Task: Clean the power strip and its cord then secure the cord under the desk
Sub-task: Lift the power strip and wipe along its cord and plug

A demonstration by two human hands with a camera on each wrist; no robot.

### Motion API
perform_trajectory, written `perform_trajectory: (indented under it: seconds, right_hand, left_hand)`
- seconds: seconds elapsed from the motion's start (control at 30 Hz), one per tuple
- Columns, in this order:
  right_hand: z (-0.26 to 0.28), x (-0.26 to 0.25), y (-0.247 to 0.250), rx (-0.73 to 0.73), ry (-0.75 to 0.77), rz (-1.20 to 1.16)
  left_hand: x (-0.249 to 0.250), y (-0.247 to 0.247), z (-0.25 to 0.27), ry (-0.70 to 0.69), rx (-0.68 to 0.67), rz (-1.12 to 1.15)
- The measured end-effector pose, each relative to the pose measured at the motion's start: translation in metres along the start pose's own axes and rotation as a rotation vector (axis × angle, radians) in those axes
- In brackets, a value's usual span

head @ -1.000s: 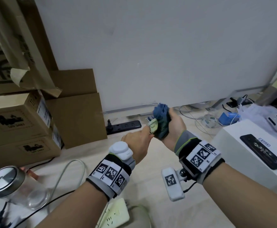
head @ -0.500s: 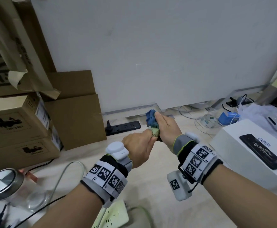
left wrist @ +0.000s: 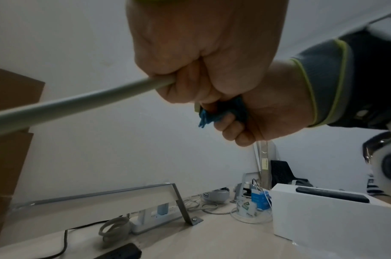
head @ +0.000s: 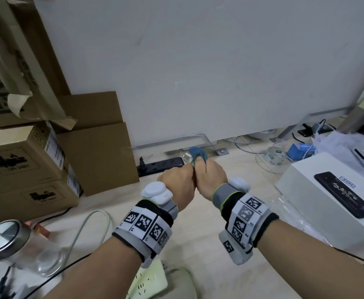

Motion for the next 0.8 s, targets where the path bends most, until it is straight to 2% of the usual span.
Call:
perform_trajectory:
  seconds: [0.07,0.2,0.27,0.37,0.4,0.43,0.5,0.57,0.6,0.67,0.7,0.8]
  right_hand:
    - [-0.002,0.009,0.000,-0.012,-0.076,-0.060]
    - [0.004,0.025,-0.010,-0.137,-0.257,-0.287]
    - [0.006,0.027,-0.013,-0.116,-0.350,-0.453]
    - [0.004,0.034,-0.007,0.020,-0.514,-0.694]
    - [0.000,0.039,-0.002,0.049,-0.472,-0.696]
    - [-0.005,0.041,0.004,0.047,-0.358,-0.636]
    - [-0.007,0.035,0.014,0.015,-0.026,-0.457]
    - [0.000,0.022,0.008,-0.081,0.262,-0.395]
    - [0.005,0.014,0.001,-0.143,0.344,-0.395]
    - [0.010,0.001,-0.013,-0.208,0.407,-0.382]
    - [0.010,-0.002,-0.015,-0.178,0.384,-0.378]
    - [0.006,-0.003,-0.009,-0.016,0.195,-0.482]
  left_hand:
    - [0.003,-0.006,0.000,-0.012,-0.024,-0.013]
    - [0.000,-0.021,0.003,-0.037,-0.068,-0.011]
    - [-0.009,-0.019,0.005,-0.008,-0.038,0.132]
    - [-0.027,-0.012,0.005,0.083,-0.003,0.387]
    - [-0.032,-0.011,0.004,0.117,-0.030,0.482]
    - [-0.036,-0.012,0.003,0.158,-0.075,0.598]
    - [-0.041,-0.018,0.002,0.263,-0.220,0.915]
    - [-0.039,-0.025,0.007,0.359,-0.408,1.175]
    - [-0.035,-0.026,0.008,0.366,-0.465,1.228]
    - [-0.025,-0.024,0.012,0.326,-0.482,1.216]
    - [-0.020,-0.022,0.013,0.298,-0.465,1.197]
    - [-0.013,-0.018,0.012,0.230,-0.401,1.182]
Point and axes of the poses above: each hand's wrist, its own z-axis away from the middle knuckle, its own y-axis out of the back of the hand, x = y × z, the point moved 7 cm from there along -z, towards the middle knuckle, and after that the axes turned 10 degrees about y, right-handed, at the moved point
